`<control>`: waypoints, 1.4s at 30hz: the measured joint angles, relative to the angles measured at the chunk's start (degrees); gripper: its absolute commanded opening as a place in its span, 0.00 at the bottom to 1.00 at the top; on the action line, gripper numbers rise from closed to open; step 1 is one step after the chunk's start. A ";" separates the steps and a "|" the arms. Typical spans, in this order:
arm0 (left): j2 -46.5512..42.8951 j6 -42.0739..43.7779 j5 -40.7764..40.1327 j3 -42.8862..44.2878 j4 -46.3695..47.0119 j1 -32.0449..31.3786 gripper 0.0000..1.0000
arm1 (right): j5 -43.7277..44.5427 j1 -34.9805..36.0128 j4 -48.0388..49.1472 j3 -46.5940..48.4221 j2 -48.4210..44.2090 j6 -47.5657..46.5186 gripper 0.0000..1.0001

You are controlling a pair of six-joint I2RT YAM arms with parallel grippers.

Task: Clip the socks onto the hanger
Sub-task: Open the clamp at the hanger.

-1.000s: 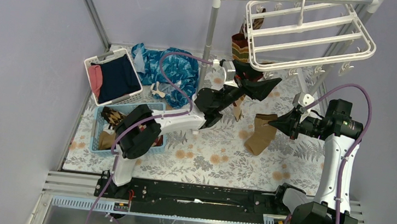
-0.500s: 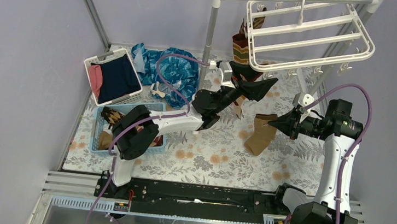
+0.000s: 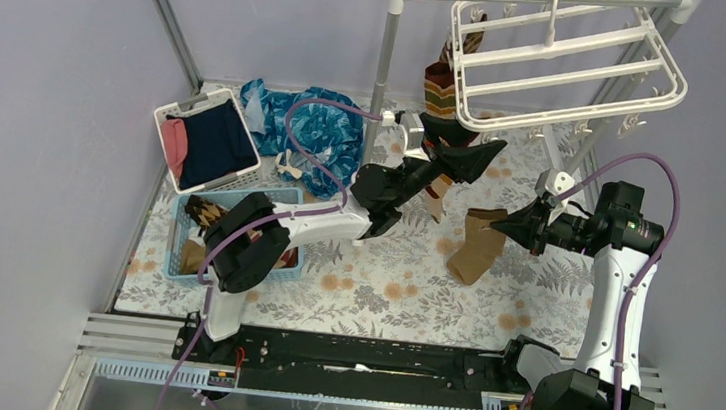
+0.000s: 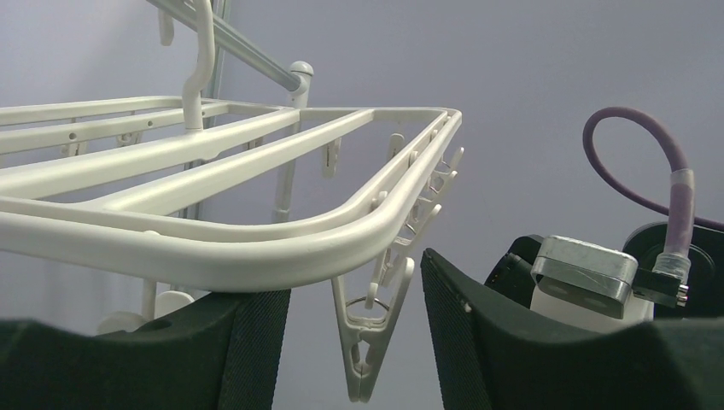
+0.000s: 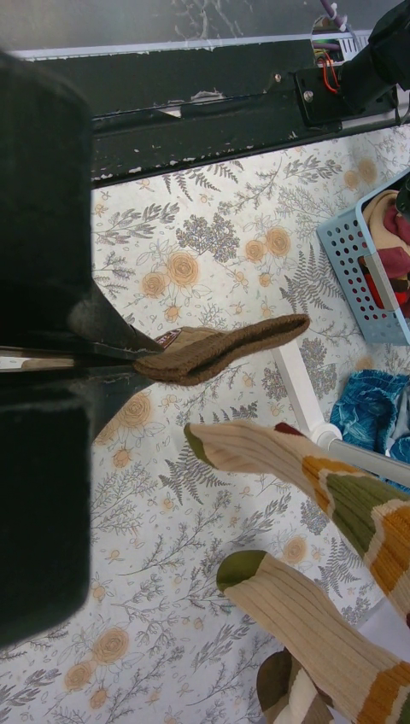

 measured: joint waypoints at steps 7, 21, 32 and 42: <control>0.00 -0.37 0.02 0.02 -0.02 0.00 0.41 | 0.02 0.00 0.13 0.00 0.02 0.52 0.05; -0.09 -2.71 0.74 0.02 -0.07 0.00 0.25 | -2.56 0.04 7.06 0.63 0.68 10.12 0.04; -2.10 -5.11 2.08 0.00 0.63 0.00 0.25 | -5.11 0.04 20.68 3.96 1.68 26.49 0.05; -2.10 -6.43 3.19 0.00 0.79 0.00 0.25 | -8.52 0.59 29.55 5.31 2.86 36.92 0.04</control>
